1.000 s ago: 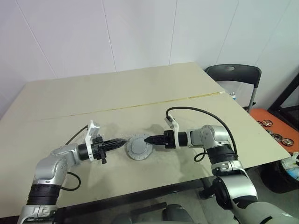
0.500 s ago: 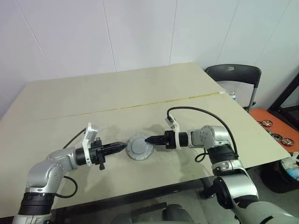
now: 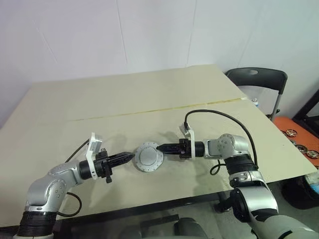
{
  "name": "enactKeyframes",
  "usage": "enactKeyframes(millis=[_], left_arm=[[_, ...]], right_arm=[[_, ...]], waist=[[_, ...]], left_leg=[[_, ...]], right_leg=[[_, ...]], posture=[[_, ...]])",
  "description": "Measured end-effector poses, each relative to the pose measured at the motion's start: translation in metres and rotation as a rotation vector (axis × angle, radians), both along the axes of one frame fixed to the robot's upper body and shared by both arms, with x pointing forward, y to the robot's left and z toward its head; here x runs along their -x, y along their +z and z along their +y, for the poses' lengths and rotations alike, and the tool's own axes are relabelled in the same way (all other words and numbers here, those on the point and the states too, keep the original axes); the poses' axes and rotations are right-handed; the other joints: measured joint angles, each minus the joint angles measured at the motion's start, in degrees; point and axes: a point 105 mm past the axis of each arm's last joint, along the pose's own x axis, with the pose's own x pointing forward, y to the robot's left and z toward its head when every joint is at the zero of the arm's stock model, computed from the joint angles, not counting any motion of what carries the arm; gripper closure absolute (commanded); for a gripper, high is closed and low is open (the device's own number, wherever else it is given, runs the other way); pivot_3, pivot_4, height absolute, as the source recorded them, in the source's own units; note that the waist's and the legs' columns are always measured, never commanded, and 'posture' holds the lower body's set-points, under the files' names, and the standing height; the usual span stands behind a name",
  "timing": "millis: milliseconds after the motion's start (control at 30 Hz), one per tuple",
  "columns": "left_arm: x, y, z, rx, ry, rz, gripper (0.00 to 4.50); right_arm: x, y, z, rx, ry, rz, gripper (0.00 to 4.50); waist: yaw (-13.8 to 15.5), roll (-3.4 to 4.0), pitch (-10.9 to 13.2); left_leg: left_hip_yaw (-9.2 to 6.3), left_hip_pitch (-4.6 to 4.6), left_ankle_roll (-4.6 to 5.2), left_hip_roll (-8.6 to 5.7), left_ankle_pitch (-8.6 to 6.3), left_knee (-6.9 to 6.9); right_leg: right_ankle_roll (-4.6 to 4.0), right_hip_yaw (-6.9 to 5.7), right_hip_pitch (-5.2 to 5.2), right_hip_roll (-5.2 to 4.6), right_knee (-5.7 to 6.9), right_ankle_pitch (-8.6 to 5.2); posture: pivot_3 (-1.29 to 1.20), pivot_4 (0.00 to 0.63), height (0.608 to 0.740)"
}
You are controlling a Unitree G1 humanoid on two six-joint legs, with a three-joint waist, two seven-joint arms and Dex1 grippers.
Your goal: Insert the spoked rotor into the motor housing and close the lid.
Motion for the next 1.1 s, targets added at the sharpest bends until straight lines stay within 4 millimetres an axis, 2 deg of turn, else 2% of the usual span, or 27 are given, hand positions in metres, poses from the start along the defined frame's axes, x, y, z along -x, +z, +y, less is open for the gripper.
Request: enactKeyframes(millis=[167, 267, 467, 600, 733, 867, 967, 1100], left_arm=[[-0.001, 0.0, 0.0, -0.002, 0.009, -0.003, 4.5], [-0.002, 0.001, 0.0, -0.003, 0.012, -0.008, 4.5], [-0.006, 0.003, -0.002, 0.004, 0.027, -0.017, 4.5], [-0.016, 0.003, 0.003, 0.062, 0.112, -0.007, 4.5], [-0.03, 0.003, 0.022, 0.1, 0.254, 0.004, 4.5], [-0.041, 0.006, 0.031, 0.127, 0.353, -0.016, 4.5], [-0.047, 0.006, 0.037, 0.167, 0.424, -0.021, 3.88], [-0.05, 0.004, 0.035, 0.29, 0.47, 0.014, 2.55]], right_arm=[[0.0, -0.003, 0.0, 0.01, -0.004, -0.003, 3.29], [0.001, -0.01, -0.001, 0.04, -0.008, -0.007, 3.29], [0.0, -0.01, 0.0, 0.039, -0.014, -0.011, 3.29], [-0.011, -0.011, -0.002, 0.007, -0.102, -0.008, 3.29], [-0.027, -0.002, -0.006, -0.061, -0.219, -0.035, 3.29], [-0.04, 0.015, 0.002, -0.165, -0.301, -0.063, 3.29], [-0.044, 0.019, 0.012, -0.215, -0.332, -0.057, 3.29], [-0.053, 0.026, 0.021, -0.248, -0.382, -0.063, 3.29]], waist=[[1.05, -0.02, 0.02], [1.03, -0.02, 0.02], [0.96, -0.02, 0.02], [1.02, -0.02, 0.02], [0.83, -0.03, 0.03], [0.78, -0.04, 0.03], [0.83, -0.04, 0.02], [0.82, -0.04, 0.03]], left_leg=[[0.05, -0.01, 0.02, -0.05, -0.01, 0.01], [0.06, -0.01, 0.02, -0.05, -0.01, 0.02], [0.07, 0.0, 0.02, -0.07, -0.01, 0.07], [0.07, 0.01, 0.02, -0.08, -0.01, 0.17], [0.08, 0.01, 0.02, -0.08, -0.01, 0.22], [0.09, 0.01, 0.01, -0.07, 0.0, 0.23], [0.1, 0.01, 0.01, -0.06, 0.0, 0.24], [0.13, -0.03, 0.02, -0.07, -0.01, 0.38]], right_leg=[[0.0, 0.0, 0.01, -0.03, -0.04, 0.0], [0.0, 0.0, 0.01, -0.03, -0.03, 0.0], [-0.01, 0.01, 0.04, -0.01, -0.01, 0.02], [-0.03, 0.01, 0.06, 0.01, 0.02, 0.08], [-0.03, 0.01, 0.06, 0.04, 0.06, 0.1], [-0.04, 0.03, 0.03, 0.04, 0.12, 0.11], [-0.04, 0.07, 0.03, 0.01, 0.13, 0.12], [0.0, 0.12, 0.03, -0.01, 0.18, 0.14]], posture=[[0.0, 0.0, 0.74], [0.0, 0.0, 0.74], [0.0, 0.0, 0.74], [0.0, 0.0, 0.74], [0.0, 0.0, 0.74], [0.0, 0.0, 0.74], [0.0, 0.0, 0.74], [0.0, 0.0, 0.74]])
